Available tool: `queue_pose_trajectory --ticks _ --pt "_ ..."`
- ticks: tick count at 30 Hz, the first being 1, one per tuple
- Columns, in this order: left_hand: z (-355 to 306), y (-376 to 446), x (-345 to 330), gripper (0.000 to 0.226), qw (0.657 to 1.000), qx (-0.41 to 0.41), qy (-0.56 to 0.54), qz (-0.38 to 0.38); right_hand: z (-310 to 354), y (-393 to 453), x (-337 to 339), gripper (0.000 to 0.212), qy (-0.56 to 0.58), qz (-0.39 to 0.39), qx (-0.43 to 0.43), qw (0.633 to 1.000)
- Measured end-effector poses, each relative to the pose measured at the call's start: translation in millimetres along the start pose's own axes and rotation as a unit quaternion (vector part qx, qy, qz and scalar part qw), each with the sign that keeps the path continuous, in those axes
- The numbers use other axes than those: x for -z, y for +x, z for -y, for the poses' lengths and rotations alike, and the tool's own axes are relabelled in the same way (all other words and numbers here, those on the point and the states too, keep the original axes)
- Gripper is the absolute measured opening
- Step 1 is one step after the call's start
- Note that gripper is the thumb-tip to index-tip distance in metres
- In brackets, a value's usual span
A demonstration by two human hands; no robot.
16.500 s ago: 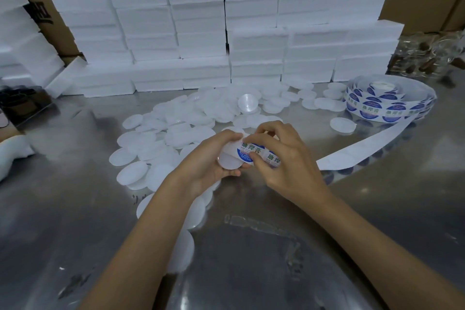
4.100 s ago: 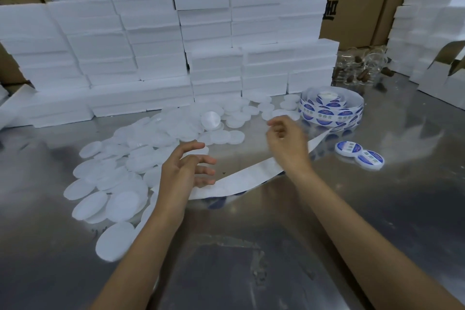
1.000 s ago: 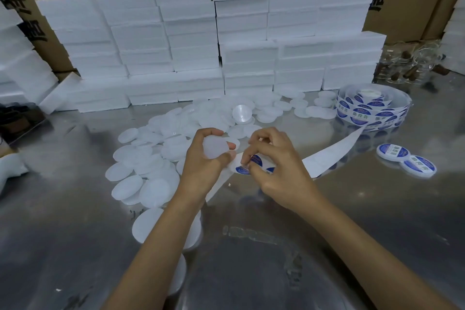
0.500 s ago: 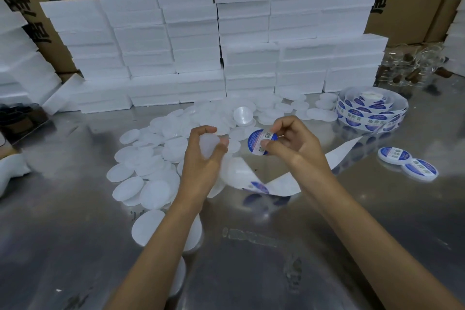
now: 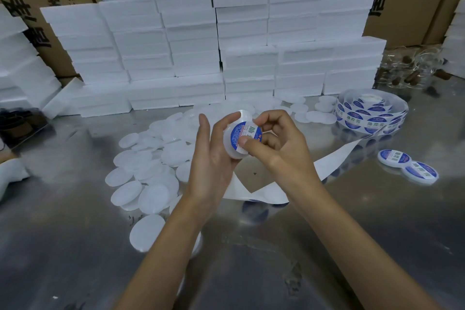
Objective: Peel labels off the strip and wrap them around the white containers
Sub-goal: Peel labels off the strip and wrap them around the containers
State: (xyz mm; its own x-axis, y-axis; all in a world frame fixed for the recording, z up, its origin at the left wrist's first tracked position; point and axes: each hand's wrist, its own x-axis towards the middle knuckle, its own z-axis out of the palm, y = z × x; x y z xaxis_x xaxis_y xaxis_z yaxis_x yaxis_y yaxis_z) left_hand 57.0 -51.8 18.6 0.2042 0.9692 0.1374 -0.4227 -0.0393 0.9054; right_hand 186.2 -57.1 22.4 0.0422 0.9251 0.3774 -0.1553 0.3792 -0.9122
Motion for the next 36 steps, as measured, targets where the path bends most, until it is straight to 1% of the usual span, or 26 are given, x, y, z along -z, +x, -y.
queue_pose_trajectory --ticks 4,12,16,21,23,25,27,30,33,35,36 --pt "5 1 -3 0.078 1.000 -0.007 -0.014 0.007 -3 0 -1 0.032 -0.023 -0.007 0.006 1.000" --pt "8 0 -6 0.077 0.999 -0.024 0.013 0.033 -8 -2 -1 0.034 -0.065 -0.019 0.004 0.998" --pt "8 0 -8 0.074 0.998 -0.038 0.046 0.029 -11 -2 -1 0.033 -0.110 -0.029 0.009 0.993" --pt "8 -1 -11 0.072 0.995 -0.046 0.082 0.017 -14 -2 -1 0.032 -0.165 -0.064 0.017 0.984" --pt "8 -2 -12 0.067 0.995 -0.052 0.085 0.013 -15 -2 1 0.037 -0.201 -0.075 0.015 0.976" --pt "6 -3 -11 0.060 0.997 -0.052 0.054 0.003 -16 -2 4 0.047 -0.248 -0.087 0.010 0.965" --pt "3 -3 -10 0.060 0.999 -0.041 0.005 -0.001 -17 -1 7 0.055 -0.281 -0.100 0.003 0.954" --pt "2 -5 -10 0.063 0.998 -0.024 -0.055 0.023 -20 -6 6 0.061 -0.346 -0.091 -0.006 0.934" --pt "5 -6 -11 0.062 0.993 0.004 -0.107 0.056 -24 -9 2 0.055 -0.389 -0.065 0.031 0.919" --pt "4 -7 -11 0.060 0.991 0.013 -0.119 0.066 -25 -7 3 0.050 -0.377 -0.071 0.045 0.922" --pt "4 -7 -12 0.059 0.991 0.014 -0.118 0.065 -26 -5 4 0.051 -0.373 -0.081 0.053 0.923"
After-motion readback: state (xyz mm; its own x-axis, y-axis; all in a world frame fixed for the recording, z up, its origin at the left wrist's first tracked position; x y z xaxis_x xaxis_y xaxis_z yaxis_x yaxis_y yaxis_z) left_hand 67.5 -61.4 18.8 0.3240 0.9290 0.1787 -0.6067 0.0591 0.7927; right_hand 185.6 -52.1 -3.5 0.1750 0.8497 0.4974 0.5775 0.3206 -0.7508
